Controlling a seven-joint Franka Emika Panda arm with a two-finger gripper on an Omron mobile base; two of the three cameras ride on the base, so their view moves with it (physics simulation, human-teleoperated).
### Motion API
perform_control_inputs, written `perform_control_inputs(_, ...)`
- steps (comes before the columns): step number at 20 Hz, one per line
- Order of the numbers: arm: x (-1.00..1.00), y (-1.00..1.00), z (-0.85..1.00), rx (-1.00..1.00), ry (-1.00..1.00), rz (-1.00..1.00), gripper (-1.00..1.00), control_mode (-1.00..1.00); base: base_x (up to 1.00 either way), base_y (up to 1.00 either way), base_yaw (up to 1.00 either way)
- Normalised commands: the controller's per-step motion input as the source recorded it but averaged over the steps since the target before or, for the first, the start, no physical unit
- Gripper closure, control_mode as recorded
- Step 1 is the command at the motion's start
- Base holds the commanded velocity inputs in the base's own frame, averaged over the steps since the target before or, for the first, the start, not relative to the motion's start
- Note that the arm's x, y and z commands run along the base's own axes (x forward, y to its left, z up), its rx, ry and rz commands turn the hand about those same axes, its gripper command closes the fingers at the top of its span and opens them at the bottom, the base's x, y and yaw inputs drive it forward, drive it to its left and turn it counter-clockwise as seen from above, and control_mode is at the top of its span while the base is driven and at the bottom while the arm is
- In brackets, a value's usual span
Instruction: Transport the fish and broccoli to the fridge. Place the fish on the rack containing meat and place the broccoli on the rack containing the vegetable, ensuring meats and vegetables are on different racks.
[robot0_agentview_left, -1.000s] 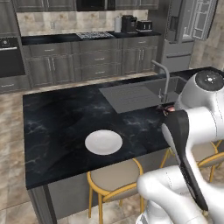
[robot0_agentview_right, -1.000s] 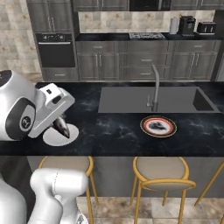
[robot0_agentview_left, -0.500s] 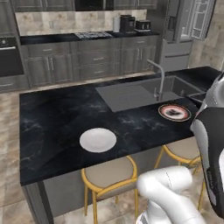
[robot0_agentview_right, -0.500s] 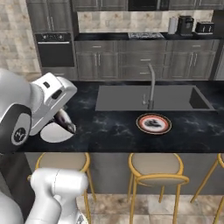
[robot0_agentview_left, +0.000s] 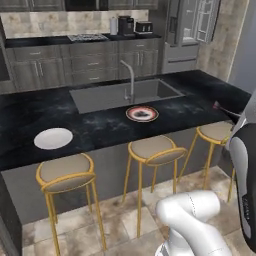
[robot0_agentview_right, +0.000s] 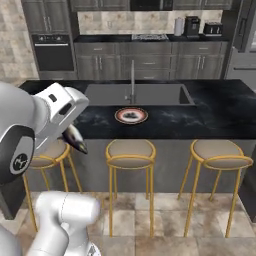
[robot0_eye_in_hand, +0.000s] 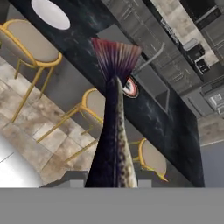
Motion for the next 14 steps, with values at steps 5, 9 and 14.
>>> perform_control_inputs(5,0.00,0.00,0.00,0.00,0.00,0.00,1.00,1.00,-0.19,-1.00,0.00)
perform_control_inputs(9,0.00,0.00,0.00,0.00,0.00,0.00,1.00,1.00,-0.04,-1.00,0.00)
perform_control_inputs(14,0.00,0.00,0.00,0.00,0.00,0.00,1.00,1.00,-0.03,-1.00,0.00)
